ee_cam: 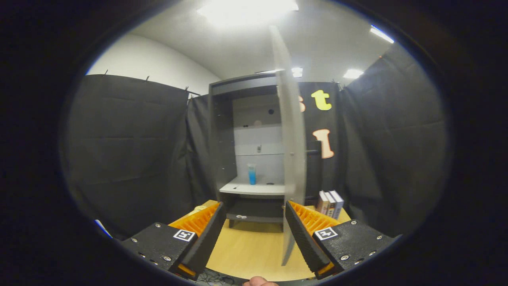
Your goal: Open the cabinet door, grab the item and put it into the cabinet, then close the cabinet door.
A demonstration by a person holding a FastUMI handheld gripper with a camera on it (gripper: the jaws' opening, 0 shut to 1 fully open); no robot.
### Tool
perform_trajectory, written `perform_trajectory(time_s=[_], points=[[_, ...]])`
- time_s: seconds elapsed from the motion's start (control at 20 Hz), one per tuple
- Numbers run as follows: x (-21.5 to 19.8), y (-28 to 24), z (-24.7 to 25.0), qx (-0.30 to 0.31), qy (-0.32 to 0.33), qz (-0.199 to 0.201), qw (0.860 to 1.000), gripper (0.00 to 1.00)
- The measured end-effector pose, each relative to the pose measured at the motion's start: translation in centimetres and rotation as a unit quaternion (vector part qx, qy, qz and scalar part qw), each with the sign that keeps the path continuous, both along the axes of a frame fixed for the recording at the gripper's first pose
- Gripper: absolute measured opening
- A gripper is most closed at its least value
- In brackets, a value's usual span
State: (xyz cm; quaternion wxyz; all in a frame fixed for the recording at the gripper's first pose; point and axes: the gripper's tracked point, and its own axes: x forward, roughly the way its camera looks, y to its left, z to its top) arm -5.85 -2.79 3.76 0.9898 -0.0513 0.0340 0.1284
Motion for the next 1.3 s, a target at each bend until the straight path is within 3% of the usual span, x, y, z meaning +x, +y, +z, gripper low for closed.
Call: perform_trajectory(time_s=[0.2, 0.4, 0.75, 1.3], points=[[2.2, -7.5, 1.4, -0.011, -0.014, -0.060, 0.998, 0.93], [6.3, -11.4, 2.9, -0.012, -0.023, -0.091, 0.996, 0.93], [10.6, -9.4, 0.8, -0.027, -0.002, -0.056, 0.998, 0.93], [10.3, -7.0, 0.1, 0.008, 0.021, -0.032, 0.999, 0.91]])
